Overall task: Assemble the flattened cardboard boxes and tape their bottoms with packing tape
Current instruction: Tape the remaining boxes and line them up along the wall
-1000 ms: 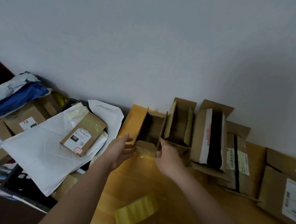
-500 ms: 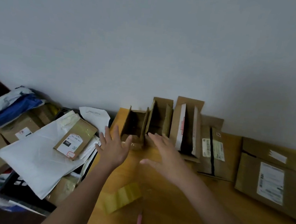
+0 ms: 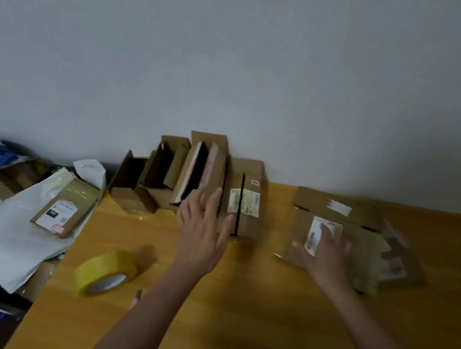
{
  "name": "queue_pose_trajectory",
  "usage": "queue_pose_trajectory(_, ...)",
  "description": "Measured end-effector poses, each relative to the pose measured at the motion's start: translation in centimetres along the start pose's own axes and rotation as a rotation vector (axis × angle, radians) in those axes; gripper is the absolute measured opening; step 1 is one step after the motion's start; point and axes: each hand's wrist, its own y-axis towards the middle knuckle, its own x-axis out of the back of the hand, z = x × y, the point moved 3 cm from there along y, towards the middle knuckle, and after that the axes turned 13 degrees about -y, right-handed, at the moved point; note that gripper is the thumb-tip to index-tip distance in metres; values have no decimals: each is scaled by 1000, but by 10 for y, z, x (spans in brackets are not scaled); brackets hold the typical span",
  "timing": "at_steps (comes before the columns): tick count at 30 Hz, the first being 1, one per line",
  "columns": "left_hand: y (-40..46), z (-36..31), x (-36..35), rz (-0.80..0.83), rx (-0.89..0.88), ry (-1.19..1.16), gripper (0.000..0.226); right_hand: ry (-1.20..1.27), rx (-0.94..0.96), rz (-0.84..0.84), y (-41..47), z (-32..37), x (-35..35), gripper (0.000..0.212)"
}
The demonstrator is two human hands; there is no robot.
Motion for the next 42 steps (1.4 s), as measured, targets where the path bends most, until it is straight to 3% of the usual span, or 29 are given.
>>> queue_pose_trajectory(4, -31, -44, -57, 27, -8, 25, 45, -21, -252, 45, 16, -95, -17, 100)
queue_pose_trajectory(6, -48, -55, -74, 73, 18, 49, 45, 87, -317, 51, 21, -117, -16, 103)
queue_pose_trajectory(9, -66, -58, -81, 158, 63, 130, 48, 337, -452, 54, 29, -126, -7, 99)
queue_pose_trajectory(11, -70, -58, -75, 183, 100, 173, 50, 428, -522, 57, 30, -122, 0, 84)
queue_pose_trajectory(14, -69, -58, -65, 213, 194, 158, 48, 498, -442, 65, 25, -95, 12, 43)
queue_pose_trajectory(18, -65, -66, -58, 200, 329, -77, 45, 559, -238, 149, 7, -51, 34, 32)
queue_pose_trajectory(25, -68, -93, -41, 296, 524, -485, 46, 92, -3, 234, -49, -13, 77, 52)
queue_pose_trajectory(29, -79, -101, -29, 324, 664, -711, 50, 5, 210, 295, -94, 3, 79, 56)
queue_pose_trajectory(33, -91, -101, -20, 356, 714, -748, 64, -8, 409, 422, -128, 17, 61, 74)
queue_pose_trajectory(38, -103, -81, -15, 343, 746, -800, 67, 88, 316, 559, -145, 24, 49, 71)
queue_pose_trajectory(42, -115, -71, -7, 325, 770, -959, 59, 249, 195, 382, -142, 27, 52, 76)
